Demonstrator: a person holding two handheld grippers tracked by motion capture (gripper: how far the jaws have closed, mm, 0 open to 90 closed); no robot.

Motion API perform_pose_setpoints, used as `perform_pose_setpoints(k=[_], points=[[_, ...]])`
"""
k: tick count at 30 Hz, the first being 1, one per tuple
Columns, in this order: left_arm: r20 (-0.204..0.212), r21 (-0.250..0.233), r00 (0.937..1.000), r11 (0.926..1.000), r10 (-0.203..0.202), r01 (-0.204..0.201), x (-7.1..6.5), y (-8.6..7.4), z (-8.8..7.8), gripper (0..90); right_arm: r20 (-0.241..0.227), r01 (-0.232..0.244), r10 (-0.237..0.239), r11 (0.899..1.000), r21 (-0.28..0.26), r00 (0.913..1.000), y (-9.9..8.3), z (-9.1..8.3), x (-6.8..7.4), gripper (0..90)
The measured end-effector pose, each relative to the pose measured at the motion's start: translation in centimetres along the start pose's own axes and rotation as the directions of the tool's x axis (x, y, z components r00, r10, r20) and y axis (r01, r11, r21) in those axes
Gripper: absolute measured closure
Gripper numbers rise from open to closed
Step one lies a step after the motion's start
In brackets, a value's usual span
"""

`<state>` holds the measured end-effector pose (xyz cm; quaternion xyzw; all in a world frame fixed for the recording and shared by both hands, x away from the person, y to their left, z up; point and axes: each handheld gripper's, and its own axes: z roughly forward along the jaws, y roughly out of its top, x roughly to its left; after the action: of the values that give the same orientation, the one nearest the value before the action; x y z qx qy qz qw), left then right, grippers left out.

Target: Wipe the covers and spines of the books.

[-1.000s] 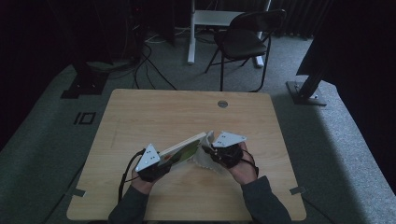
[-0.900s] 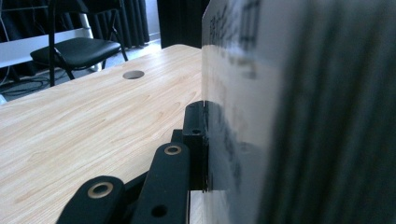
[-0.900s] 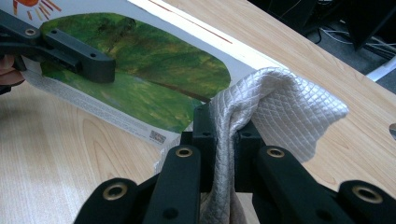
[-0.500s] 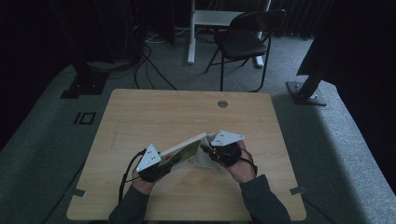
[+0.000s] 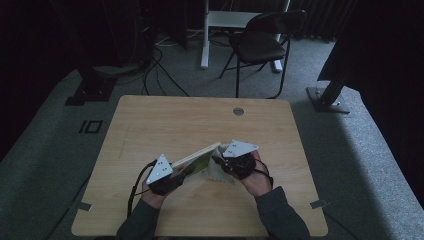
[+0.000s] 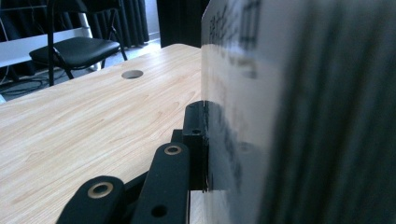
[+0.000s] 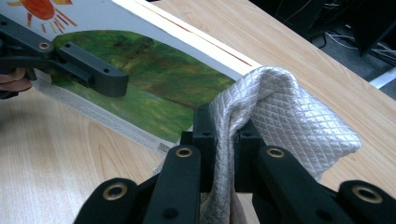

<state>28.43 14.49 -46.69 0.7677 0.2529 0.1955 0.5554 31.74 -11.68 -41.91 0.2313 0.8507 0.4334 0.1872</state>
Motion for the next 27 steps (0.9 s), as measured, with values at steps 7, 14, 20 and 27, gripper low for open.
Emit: perform_pose_setpoints(k=[7, 14, 20, 27], points=[[-0.004, 0.003, 1.0000, 1.0000, -0.001, 0.001, 0.01, -0.01, 0.01, 78.1, -0.008, 0.003, -0.003, 1.000, -0.002, 1.0000, 0.24, 0.09, 0.31, 83.5], [-0.006, 0.003, 1.0000, 1.0000, -0.001, 0.001, 0.02, -0.02, 0.00, 78.1, -0.016, 0.012, -0.012, 1.000, -0.007, 0.9998, 0.43, 0.23, 0.64, 83.6], [-0.007, 0.001, 1.0000, 1.0000, -0.003, 0.003, 0.03, -0.02, -0.01, 78.1, -0.019, 0.017, -0.018, 1.000, -0.009, 0.9997, 0.62, 0.23, 0.81, 83.6], [-0.011, 0.009, 0.9999, 1.0000, -0.001, 0.001, 0.02, -0.07, 0.08, 78.2, -0.025, 0.028, -0.028, 1.000, -0.008, 0.9993, 0.71, 0.42, 1.04, 83.5]])
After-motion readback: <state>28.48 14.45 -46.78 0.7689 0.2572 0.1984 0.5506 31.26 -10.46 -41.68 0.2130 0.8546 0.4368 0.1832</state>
